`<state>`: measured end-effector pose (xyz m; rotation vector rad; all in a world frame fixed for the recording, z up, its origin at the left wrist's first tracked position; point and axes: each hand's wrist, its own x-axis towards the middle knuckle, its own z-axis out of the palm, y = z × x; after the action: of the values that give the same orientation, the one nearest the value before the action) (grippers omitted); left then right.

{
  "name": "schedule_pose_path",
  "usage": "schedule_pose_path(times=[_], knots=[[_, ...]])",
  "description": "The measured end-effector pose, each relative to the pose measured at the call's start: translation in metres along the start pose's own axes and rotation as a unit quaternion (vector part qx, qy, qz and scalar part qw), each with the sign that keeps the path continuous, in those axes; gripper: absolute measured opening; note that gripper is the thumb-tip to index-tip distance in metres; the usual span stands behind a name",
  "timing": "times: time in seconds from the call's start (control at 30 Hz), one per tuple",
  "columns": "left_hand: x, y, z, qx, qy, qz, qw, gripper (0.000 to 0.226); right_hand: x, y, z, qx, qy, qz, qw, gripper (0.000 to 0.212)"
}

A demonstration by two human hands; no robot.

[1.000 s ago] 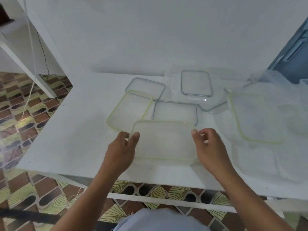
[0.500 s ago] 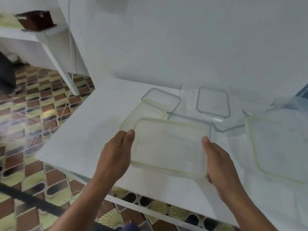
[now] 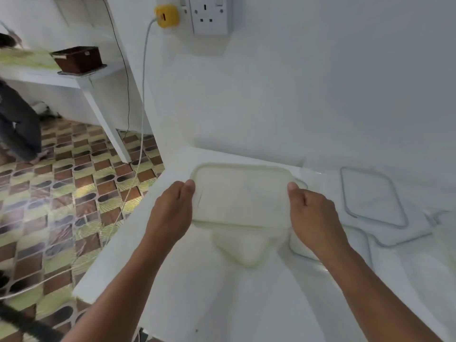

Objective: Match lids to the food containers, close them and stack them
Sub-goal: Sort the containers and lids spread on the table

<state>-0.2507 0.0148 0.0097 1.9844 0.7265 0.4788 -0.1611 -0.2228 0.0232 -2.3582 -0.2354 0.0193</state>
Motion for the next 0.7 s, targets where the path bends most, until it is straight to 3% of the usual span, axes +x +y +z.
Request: schedule_pose_path(times=[0.13,0.33,0.7], knots=[[0.086,-0.014,-0.007,-0.016,-0.004,-0.011,1.000,0.045,0.068,-0.030,0.054,-0.034,-0.020,0.023,0.999,0.057],[0.190,-0.029,-0.007,-0.013,-0.030,-0.014,0.999,0.045,0.151,-0.059,0.122,0.023,-0.011,0.070,0.997,0.059],[0.286,-0.056,0.003,0.018,-0.059,-0.031,0.998,0.050,0.217,-0.072,0.182,0.031,0.003,0.106,0.994,0.059]])
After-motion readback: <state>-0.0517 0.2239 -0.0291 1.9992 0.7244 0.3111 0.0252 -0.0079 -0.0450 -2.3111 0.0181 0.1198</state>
